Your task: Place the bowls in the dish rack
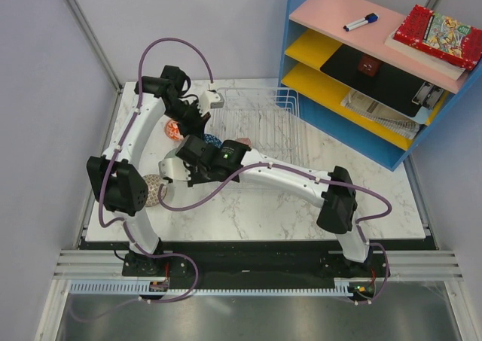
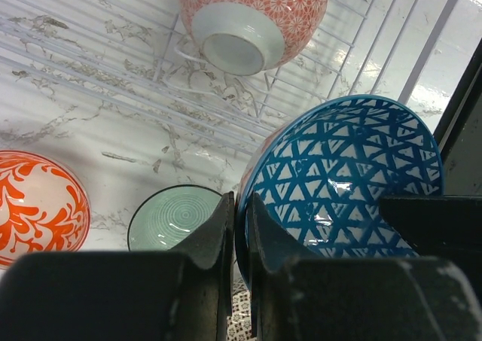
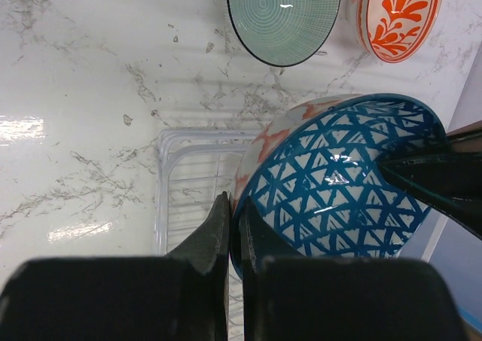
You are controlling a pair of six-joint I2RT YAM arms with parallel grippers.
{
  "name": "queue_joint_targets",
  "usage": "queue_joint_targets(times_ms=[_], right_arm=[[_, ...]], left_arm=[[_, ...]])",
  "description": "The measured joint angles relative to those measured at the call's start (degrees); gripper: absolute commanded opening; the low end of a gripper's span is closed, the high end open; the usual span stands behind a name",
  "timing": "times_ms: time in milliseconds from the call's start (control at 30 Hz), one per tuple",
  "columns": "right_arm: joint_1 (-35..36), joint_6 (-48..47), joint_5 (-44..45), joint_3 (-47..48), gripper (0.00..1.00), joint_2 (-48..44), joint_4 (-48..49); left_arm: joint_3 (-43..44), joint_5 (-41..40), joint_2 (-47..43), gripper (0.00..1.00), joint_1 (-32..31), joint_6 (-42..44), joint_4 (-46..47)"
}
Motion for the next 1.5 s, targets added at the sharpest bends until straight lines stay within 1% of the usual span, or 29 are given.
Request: queue_joint_targets(times_ms=[33, 67, 100, 133, 200, 233, 267, 300, 333, 367, 400, 567, 733, 800, 900, 1067, 1100, 1233, 1333, 1433, 1500], right_arm=[[0.1, 0.0, 0.2, 0.0, 0.0, 0.0, -0.1], [0.2, -0.2, 0.4, 0.0, 0.0, 0.0, -0.2], [0.2, -0.2, 0.5, 0.0, 0.0, 0.0, -0.2], [0.2, -0.3, 0.5, 0.0, 0.0, 0.0, -0.4], [0.4, -0.3, 0.4, 0.0, 0.0, 0.0, -0.7], [0.6, -0.3, 0.3, 0.0, 0.0, 0.0, -0.9], [0.7, -0.1, 0.1, 0.0, 0.0, 0.0, -1.0], [0.9, -0.1, 0.0, 0.0, 0.0, 0.0, -1.0], [1.0, 0.1, -0.1, 0.0, 0.0, 0.0, -0.9], [1.0, 0.3, -0.2, 0.0, 0.0, 0.0, -0.8], [1.1, 0.5, -0.4, 0.0, 0.0, 0.0, -0.7], [1.2, 1.9, -0.6, -0.9, 0.0, 0.0, 1.3], [1.0, 4.0, -0.7, -3.5, 0.0, 0.0, 3.4], [0.7, 5.1, -1.0, -4.3, 0.0, -0.1, 4.3], [0.0, 7.5, -2.0, -6.3, 0.0, -1.1, 6.3], [-3.4, 13.4, -5.8, -10.6, 0.0, -5.7, 9.7], [-4.9, 15.2, -7.5, -11.8, 0.0, -7.2, 10.7], [-12.2, 22.2, -14.9, -14.8, 0.0, -12.9, 13.9], [-20.0, 28.2, -22.3, -16.2, 0.0, -16.5, 16.8], [-26.9, 34.0, -29.7, -17.8, 0.0, -18.8, 20.2], [-31.6, 39.5, -37.2, -20.1, 0.0, -20.0, 23.8]], left_arm=[[0.0, 0.0, 0.0, 0.19, 0.0, 0.0, 0.0], [0.0, 0.1, 0.0, 0.3, 0.0, 0.0, 0.0], [0.0, 0.2, 0.0, 0.39, 0.0, 0.0, 0.0], [0.0, 0.4, 0.0, 0.5, 0.0, 0.0, 0.0], [0.0, 1.0, 0.0, 0.65, 0.0, 0.0, 0.3], [-0.2, 1.3, 0.0, 0.75, 0.0, -0.2, 0.6], [-0.4, 1.5, 0.0, 0.78, 0.0, -0.3, 1.0], [-0.8, 1.8, 0.0, 0.83, 0.0, -0.6, 1.4], [-1.0, 2.1, 0.0, 0.9, 0.0, -0.8, 1.9], [-1.4, 2.4, 0.0, 0.96, 0.0, -1.3, 2.7], [-1.7, 2.6, -0.1, 0.99, 0.0, -1.8, 3.7], [-2.6, 3.9, -2.8, 1.0, 0.5, -6.2, 10.0], [-3.2, 5.3, -9.7, 1.0, 3.3, -12.6, 19.4], [-4.5, 5.4, -12.9, 1.0, 5.6, -16.0, 24.2], [-7.9, 5.4, -17.2, 1.0, 11.0, -21.4, 31.5], [-15.0, 5.7, -20.6, 1.0, 20.7, -27.0, 39.6], [-17.5, 6.1, -21.0, 1.0, 22.7, -27.6, 40.8], [-26.4, 9.4, -21.9, 1.0, 26.6, -28.2, 43.7], [-33.5, 11.5, -22.8, 1.0, 27.7, -28.1, 44.8], [-37.9, 13.6, -24.0, 1.0, 28.2, -27.8, 45.1], [-39.8, 16.1, -25.3, 1.0, 28.9, -27.4, 45.8]])
